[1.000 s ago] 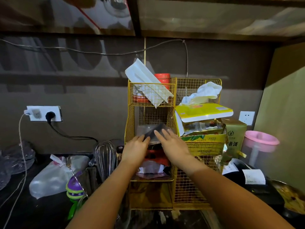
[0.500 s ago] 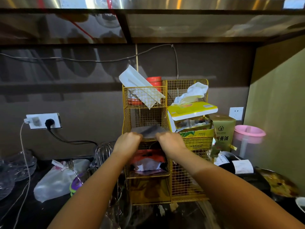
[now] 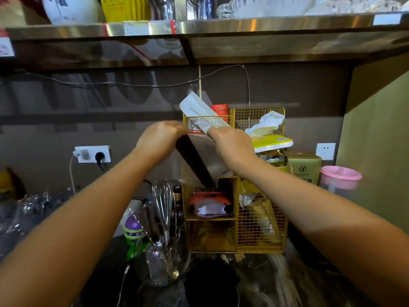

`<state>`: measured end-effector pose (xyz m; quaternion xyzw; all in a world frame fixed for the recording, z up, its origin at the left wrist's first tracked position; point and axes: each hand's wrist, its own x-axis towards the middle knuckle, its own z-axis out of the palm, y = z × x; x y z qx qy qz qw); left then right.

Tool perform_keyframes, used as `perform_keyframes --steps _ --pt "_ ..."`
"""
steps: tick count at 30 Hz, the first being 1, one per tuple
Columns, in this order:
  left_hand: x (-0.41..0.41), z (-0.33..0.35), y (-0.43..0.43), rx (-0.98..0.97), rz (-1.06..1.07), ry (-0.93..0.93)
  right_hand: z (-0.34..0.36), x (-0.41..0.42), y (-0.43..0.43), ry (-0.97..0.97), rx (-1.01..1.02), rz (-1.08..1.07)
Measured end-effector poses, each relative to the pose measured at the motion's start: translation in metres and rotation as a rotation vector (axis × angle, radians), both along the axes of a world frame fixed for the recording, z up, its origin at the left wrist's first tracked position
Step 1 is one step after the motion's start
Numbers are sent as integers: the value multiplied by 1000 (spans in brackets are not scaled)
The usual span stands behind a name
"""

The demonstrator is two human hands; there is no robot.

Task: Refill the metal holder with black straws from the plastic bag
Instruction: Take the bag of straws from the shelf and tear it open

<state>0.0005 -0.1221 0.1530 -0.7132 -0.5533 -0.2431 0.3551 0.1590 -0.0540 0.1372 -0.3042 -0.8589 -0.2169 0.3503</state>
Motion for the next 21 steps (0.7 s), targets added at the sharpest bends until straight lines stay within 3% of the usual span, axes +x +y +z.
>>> perform_keyframes --steps 6,18,21 --pt "-21 -13 -46 -62 102 -45 -13 -21 -37 56 -124 141" --pt "-35 -125 -148 -312 174 -224 -99 -47 -126 -138 -831 476" --pt "-28 -152 -159 -364 171 -351 -123 -46 -136 -205 -1020 502"
